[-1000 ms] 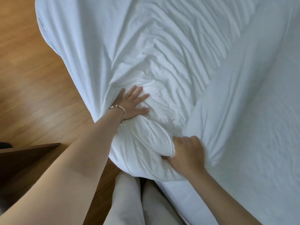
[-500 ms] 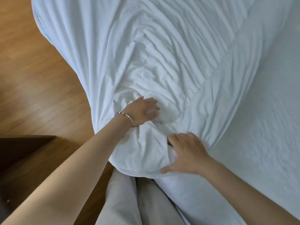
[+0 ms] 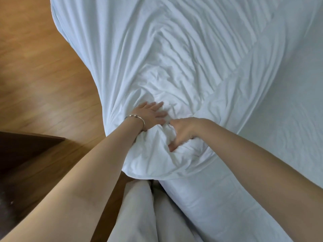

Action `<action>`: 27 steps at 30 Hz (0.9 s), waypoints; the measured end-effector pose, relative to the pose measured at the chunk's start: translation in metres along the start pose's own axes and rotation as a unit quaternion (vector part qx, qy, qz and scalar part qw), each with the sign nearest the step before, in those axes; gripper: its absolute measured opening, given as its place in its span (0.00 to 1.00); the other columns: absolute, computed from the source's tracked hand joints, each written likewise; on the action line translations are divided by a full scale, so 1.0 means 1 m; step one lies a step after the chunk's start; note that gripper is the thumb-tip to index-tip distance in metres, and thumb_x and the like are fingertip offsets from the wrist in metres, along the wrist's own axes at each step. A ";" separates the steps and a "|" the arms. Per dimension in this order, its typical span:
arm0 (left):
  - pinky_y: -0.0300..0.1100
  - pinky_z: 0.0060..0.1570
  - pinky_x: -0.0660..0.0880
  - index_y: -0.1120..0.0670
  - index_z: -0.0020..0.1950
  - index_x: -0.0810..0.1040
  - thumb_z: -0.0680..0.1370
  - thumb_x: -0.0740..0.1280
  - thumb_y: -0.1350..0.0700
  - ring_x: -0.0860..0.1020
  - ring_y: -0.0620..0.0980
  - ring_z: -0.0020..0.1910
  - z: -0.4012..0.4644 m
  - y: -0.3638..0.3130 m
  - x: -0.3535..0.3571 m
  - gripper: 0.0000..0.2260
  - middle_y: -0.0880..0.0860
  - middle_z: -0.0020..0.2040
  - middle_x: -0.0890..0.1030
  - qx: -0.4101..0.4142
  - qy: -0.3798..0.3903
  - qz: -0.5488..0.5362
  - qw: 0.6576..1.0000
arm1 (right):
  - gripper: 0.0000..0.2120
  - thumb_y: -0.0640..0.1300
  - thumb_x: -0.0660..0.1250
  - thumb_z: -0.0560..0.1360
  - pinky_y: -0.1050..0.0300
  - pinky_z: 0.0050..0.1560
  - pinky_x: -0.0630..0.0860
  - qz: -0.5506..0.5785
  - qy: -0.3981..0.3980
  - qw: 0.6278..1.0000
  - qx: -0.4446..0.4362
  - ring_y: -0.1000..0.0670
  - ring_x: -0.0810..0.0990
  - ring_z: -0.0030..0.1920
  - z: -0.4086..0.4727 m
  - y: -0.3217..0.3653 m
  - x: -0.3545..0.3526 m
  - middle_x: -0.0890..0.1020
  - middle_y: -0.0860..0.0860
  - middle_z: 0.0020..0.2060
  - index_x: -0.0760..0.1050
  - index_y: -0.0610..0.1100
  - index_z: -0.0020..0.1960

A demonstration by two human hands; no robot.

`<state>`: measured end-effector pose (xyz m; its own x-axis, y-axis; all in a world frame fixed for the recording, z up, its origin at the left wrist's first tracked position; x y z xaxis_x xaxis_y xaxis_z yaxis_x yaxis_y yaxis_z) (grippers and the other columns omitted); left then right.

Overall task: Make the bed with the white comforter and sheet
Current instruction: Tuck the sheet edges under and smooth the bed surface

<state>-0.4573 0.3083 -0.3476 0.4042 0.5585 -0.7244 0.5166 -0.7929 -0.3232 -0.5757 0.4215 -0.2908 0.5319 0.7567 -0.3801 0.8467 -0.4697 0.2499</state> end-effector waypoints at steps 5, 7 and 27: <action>0.48 0.75 0.38 0.35 0.77 0.51 0.81 0.48 0.38 0.40 0.45 0.77 0.007 0.003 -0.001 0.23 0.43 0.79 0.39 -0.009 0.054 -0.033 0.998 | 0.37 0.72 0.75 0.55 0.57 0.47 0.72 -0.076 -0.077 0.994 0.004 0.52 0.79 0.48 0.006 0.003 0.011 0.80 0.58 0.50 0.72 0.55 0.57; 0.47 0.74 0.37 0.34 0.76 0.51 0.82 0.46 0.39 0.39 0.44 0.77 0.008 0.009 0.000 0.21 0.42 0.78 0.39 -0.015 0.054 -0.069 0.996 | 0.35 0.75 0.73 0.53 0.54 0.47 0.74 -0.086 -0.132 0.987 0.017 0.51 0.79 0.47 -0.001 -0.002 0.019 0.79 0.58 0.44 0.71 0.54 0.49; 0.35 0.70 0.48 0.46 0.66 0.76 0.82 0.57 0.44 0.54 0.43 0.76 -0.035 -0.098 0.052 0.16 0.46 0.74 0.67 0.018 -0.099 -0.313 0.945 | 0.32 0.73 0.69 0.55 0.55 0.46 0.68 -0.090 -0.386 0.914 -0.084 0.50 0.74 0.39 -0.113 -0.087 0.186 0.75 0.57 0.36 0.69 0.50 0.44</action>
<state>-0.4605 0.4232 -0.3328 -0.1222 0.8670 -0.4832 0.5805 -0.3324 -0.7433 -0.5515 0.6543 -0.2829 0.2887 0.2384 -0.9273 0.9420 -0.2435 0.2307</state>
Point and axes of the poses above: each hand's wrist, its own z-axis towards the middle knuckle, its own x-axis out of the palm, y = z × x, the point moved 1 cm from there along z, towards the middle knuckle
